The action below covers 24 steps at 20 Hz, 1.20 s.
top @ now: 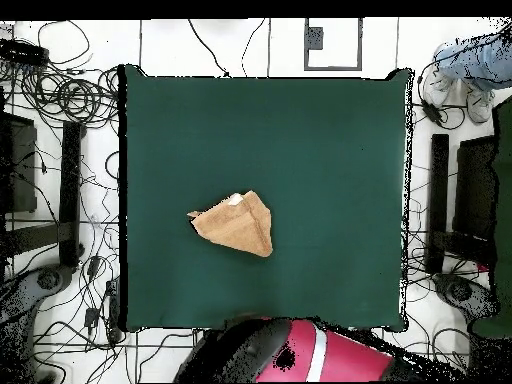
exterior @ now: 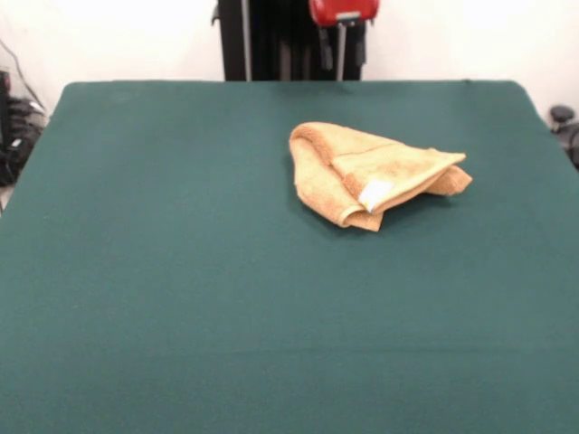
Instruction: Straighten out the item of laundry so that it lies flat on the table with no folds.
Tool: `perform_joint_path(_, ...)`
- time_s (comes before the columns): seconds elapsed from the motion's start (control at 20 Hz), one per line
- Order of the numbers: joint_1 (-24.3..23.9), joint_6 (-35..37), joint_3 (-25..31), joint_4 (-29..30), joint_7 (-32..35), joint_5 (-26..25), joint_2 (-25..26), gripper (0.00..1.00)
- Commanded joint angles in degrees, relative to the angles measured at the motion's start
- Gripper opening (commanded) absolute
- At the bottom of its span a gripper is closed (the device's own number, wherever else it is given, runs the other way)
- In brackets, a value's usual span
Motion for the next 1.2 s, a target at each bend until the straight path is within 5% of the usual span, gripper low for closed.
perform_joint_path(0.05, 1.2, -17.5, -4.7, 1.7, 18.8, -3.5, 10.8, 1.00)
perform_joint_path(0.35, -0.4, -16.5, -2.4, -2.5, 17.8, -3.0, 14.0, 1.00)
perform_joint_path(0.65, -1.1, 0.5, 5.8, -6.1, 13.9, 4.9, 4.5, 1.00)
perform_joint_path(1.2, 1.9, 3.0, 6.1, -11.2, 14.3, 7.0, 2.0, 1.00)
